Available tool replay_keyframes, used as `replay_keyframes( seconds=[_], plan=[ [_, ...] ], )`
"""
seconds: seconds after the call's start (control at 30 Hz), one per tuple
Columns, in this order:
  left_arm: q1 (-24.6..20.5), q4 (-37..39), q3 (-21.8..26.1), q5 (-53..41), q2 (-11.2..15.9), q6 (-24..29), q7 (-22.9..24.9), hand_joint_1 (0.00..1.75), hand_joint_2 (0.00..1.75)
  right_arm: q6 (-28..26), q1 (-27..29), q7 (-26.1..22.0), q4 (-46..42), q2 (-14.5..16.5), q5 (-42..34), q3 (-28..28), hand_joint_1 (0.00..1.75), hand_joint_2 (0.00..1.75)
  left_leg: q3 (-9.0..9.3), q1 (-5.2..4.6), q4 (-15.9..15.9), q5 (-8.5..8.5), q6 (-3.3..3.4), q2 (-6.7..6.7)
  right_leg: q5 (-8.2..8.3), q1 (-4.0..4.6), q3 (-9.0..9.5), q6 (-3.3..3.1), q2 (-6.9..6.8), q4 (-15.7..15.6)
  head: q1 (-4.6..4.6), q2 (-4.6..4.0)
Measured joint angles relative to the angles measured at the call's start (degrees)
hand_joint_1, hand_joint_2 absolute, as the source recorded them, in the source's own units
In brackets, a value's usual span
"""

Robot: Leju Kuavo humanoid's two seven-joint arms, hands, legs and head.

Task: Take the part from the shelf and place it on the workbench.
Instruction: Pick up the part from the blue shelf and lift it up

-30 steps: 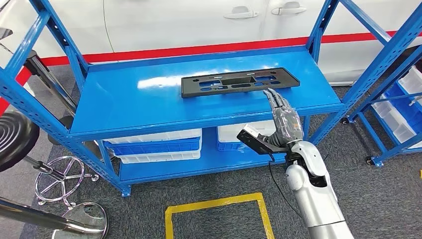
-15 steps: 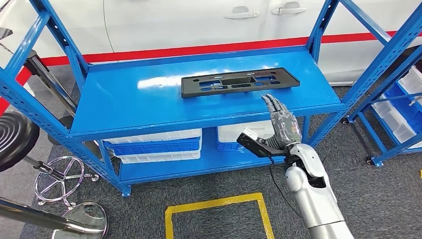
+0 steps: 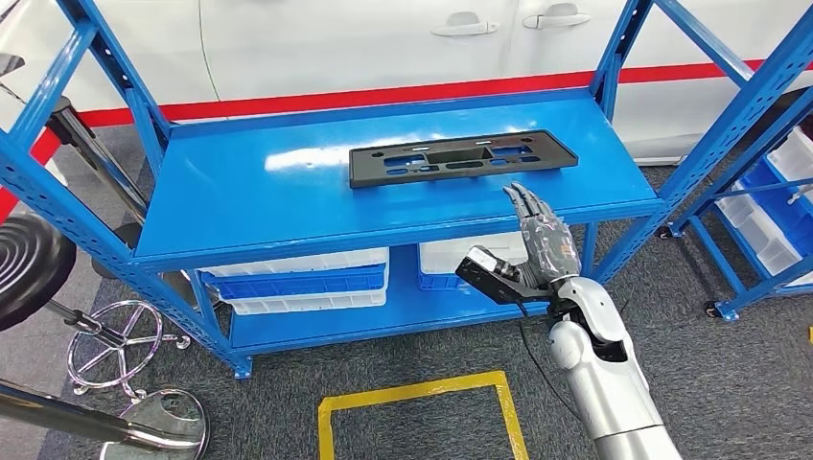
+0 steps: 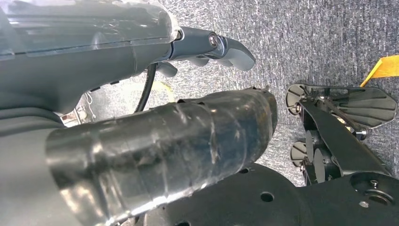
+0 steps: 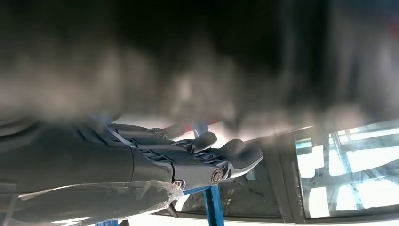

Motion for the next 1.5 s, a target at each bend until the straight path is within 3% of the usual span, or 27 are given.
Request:
replay_keyframes(
  seconds=[0.13, 0.43, 0.57, 0.63, 0.7, 0.77, 0.8, 0.83, 0.87, 0.93, 0.97, 1.03, 1.1, 1.17, 1.23, 1.3, 1.33, 1.37, 1.4, 1.47, 1.5],
  plan=[
    [0.0, 0.0, 0.0, -0.1, 0.0, 0.0, 0.0, 0.00, 0.00, 0.1, -0.2, 0.0, 0.5, 0.0, 0.0, 0.0, 0.00, 0.00, 0.00, 0.00, 0.0, 0.00, 0.00, 0.00, 0.00, 0.00, 0.00, 0.00, 0.00, 0.0, 0.00, -0.01],
    [0.0, 0.0, 0.6, -1.1, -0.3, -0.4, -0.3, 0.00, 0.00, 0.1, -1.1, -0.2, 2.0, 0.0, 0.0, 0.2, 0.00, 0.00, -0.01, -0.03, 0.1, -0.02, 0.02, 0.00, 0.03, -0.04, 0.00, 0.02, 0.00, 0.0, 0.00, 0.00],
    [0.0, 0.0, 1.2, -1.6, -0.3, -0.5, -0.5, 0.00, 0.00, 0.1, -1.5, -0.3, 2.6, 0.0, 0.1, 0.5, 0.00, 0.00, -0.31, -0.19, 0.5, 0.01, 0.46, -0.04, 0.34, -0.49, -0.06, 0.41, -0.05, -0.3, -0.03, 0.00],
    [-0.1, -0.1, 1.4, -1.7, -0.4, -0.6, -0.6, 0.00, 0.00, 0.0, -1.8, -0.3, 2.7, 0.0, 0.1, 0.6, 0.00, 0.00, 0.13, 0.07, -0.7, 0.58, 0.82, 0.06, 0.23, -0.30, 0.02, 0.73, -0.03, -0.4, -0.01, 0.00],
    [-0.1, -0.1, 1.5, -1.8, -0.6, -0.7, -0.6, 0.00, 0.00, 0.0, -2.1, -0.4, 2.8, -0.1, 0.2, 0.6, 0.00, 0.00, 0.72, 0.49, -2.1, 1.31, 1.33, 0.33, -1.47, -0.15, -1.38, 0.93, -0.01, 2.5, 0.02, 0.00],
    [-0.1, -0.1, 1.5, -1.8, -0.7, -0.7, -0.7, 0.00, 0.00, 0.0, -2.1, -0.4, 3.0, -0.1, 0.2, 0.8, 0.00, 0.00, 0.88, 0.61, -2.3, 1.48, 1.56, 0.52, -4.33, -0.42, -5.13, 1.15, 0.00, 9.5, 0.02, 0.00],
    [-0.1, -0.1, 1.6, -1.8, -0.7, -0.7, -0.7, 0.00, 0.00, 0.0, -2.1, -0.4, 3.2, -0.1, 0.2, 0.8, 0.00, 0.00, 0.89, 0.64, -2.3, 1.41, 1.51, 0.54, -5.08, -0.63, -7.10, 1.35, -0.02, 12.7, 0.01, 0.00],
    [-0.1, -0.1, 1.6, -1.9, -0.7, -0.7, -0.7, 0.00, 0.00, 0.0, -2.0, -0.4, 3.3, -0.2, 0.2, 0.9, 0.00, 0.00, 0.96, 0.72, -2.2, 1.26, 1.39, 0.53, -4.83, -0.90, -8.44, 1.57, -0.06, 14.4, 0.01, 0.00],
    [-0.1, -0.1, 1.6, -1.9, -0.7, -0.7, -0.7, 0.00, 0.00, 0.0, -2.0, -0.4, 3.5, -0.3, 0.2, 0.9, 0.00, 0.00, 1.09, 0.88, -2.0, 0.99, 1.14, 0.50, -3.45, -1.18, -8.81, 1.81, -0.12, 14.1, 0.01, 0.00],
    [0.0, -0.1, 1.6, -1.9, -0.8, -0.7, -0.7, 0.00, 0.00, 0.0, -2.0, -0.4, 3.6, -0.3, 0.2, 1.0, 0.00, 0.00, 1.35, 1.33, -1.3, 0.02, 0.27, 0.44, 1.02, -1.64, -6.77, 2.36, -0.41, 8.0, 0.01, 0.00],
    [0.0, -0.1, 1.7, -1.9, -0.8, -0.7, -0.7, 0.00, 0.00, 0.0, -2.0, -0.4, 3.7, -0.3, 0.2, 1.0, 0.00, 0.00, 1.35, 1.38, -0.7, -0.53, -0.28, 0.42, 2.47, -1.59, -5.61, 2.52, -0.60, 5.1, 0.10, 0.00],
    [-0.1, -0.1, 1.8, -1.9, -0.7, -0.6, -0.6, 0.00, 0.00, 0.0, -2.0, -0.4, 3.8, -0.3, 0.2, 1.2, 0.00, 0.00, 0.93, 1.20, 0.1, -1.20, -1.14, 0.39, 2.66, -1.39, -4.79, 1.96, -0.76, 2.5, 0.18, 0.00],
    [-0.2, -0.2, 1.9, -1.9, -0.8, -0.6, -0.6, 0.00, 0.00, 0.0, -1.9, -0.4, 3.8, -0.4, 0.2, 1.3, 0.00, 0.00, 0.80, 1.16, 0.1, -1.30, -1.59, 0.50, 2.12, -1.22, -5.13, 0.74, -0.53, 2.5, 0.13, 0.00],
    [-0.2, -0.2, 1.9, -1.9, -0.8, -0.6, -0.6, 0.00, 0.00, 0.0, -1.9, -0.4, 3.8, -0.4, 0.2, 1.3, 0.00, 0.87, 0.57, 1.36, 1.1, -2.18, -1.86, 0.48, 1.96, -1.16, -4.89, -0.17, -0.31, 2.3, 0.06, 0.00],
    [-0.2, -0.2, 2.0, -1.9, -0.8, -0.6, -0.6, 0.00, 0.00, 0.0, -2.0, -0.4, 3.7, -0.4, 0.2, 1.3, 0.00, 1.75, -2.05, 1.35, 6.5, -4.86, -1.87, 0.14, 1.76, -1.01, -4.42, -0.88, -0.22, 2.1, 0.02, 0.00],
    [-0.2, -0.2, 2.0, -1.9, -0.8, -0.6, -0.6, 0.00, 0.00, 0.0, -2.0, -0.4, 3.7, -0.4, 0.2, 1.4, 0.00, 1.75, -6.80, 1.12, 14.7, -7.61, -1.62, -0.07, 1.49, -0.53, -4.14, -1.33, -0.13, 2.1, 0.02, 0.00],
    [-0.2, -0.2, 2.0, -1.9, -0.8, -0.6, -0.6, 0.00, 0.00, 0.0, -2.0, -0.4, 3.8, -0.4, 0.2, 1.4, 0.00, 1.75, -8.66, 0.96, 17.3, -7.82, -1.40, -0.11, 1.36, -0.23, -3.98, -1.53, -0.05, 2.1, 0.02, 0.00],
    [-0.2, -0.2, 2.1, -2.0, -0.8, -0.6, -0.6, 0.00, 0.00, -0.1, -1.9, -0.4, 3.7, -0.4, 0.2, 1.5, 0.00, 1.75, -9.51, 0.77, 17.8, -6.80, -1.04, -0.13, 1.22, 0.06, -3.75, -1.72, 0.08, 2.1, 0.02, 0.00],
    [-0.1, -0.2, 2.2, -2.2, -0.8, -0.6, -0.6, 0.00, 0.00, -0.2, -1.9, -0.4, 3.7, -0.4, 0.3, 1.5, 0.00, 1.75, -9.21, 0.48, 15.8, -4.58, -0.49, -0.17, 1.07, 0.36, -3.43, -1.87, 0.25, 2.1, 0.02, 0.00],
    [0.0, -0.3, 2.6, -2.7, -0.7, -0.6, -0.6, 0.00, 0.00, -0.6, -1.9, -0.3, 3.5, -0.4, 0.7, 1.5, 0.00, 1.75, -6.82, -0.21, 8.4, 0.43, 1.10, -0.43, 0.74, 0.82, -2.83, -2.02, 0.49, 2.0, 0.13, 0.00],
    [0.0, -0.3, 2.8, -2.9, -0.6, -0.6, -0.6, 0.00, 0.00, -0.9, -2.0, -0.3, 3.3, -0.3, 1.0, 1.6, 0.00, 1.75, -5.70, -0.55, 5.4, 1.96, 1.80, -0.57, 0.66, 0.84, -2.74, -1.94, 0.61, 2.0, 0.20, 0.00]
  ],
)
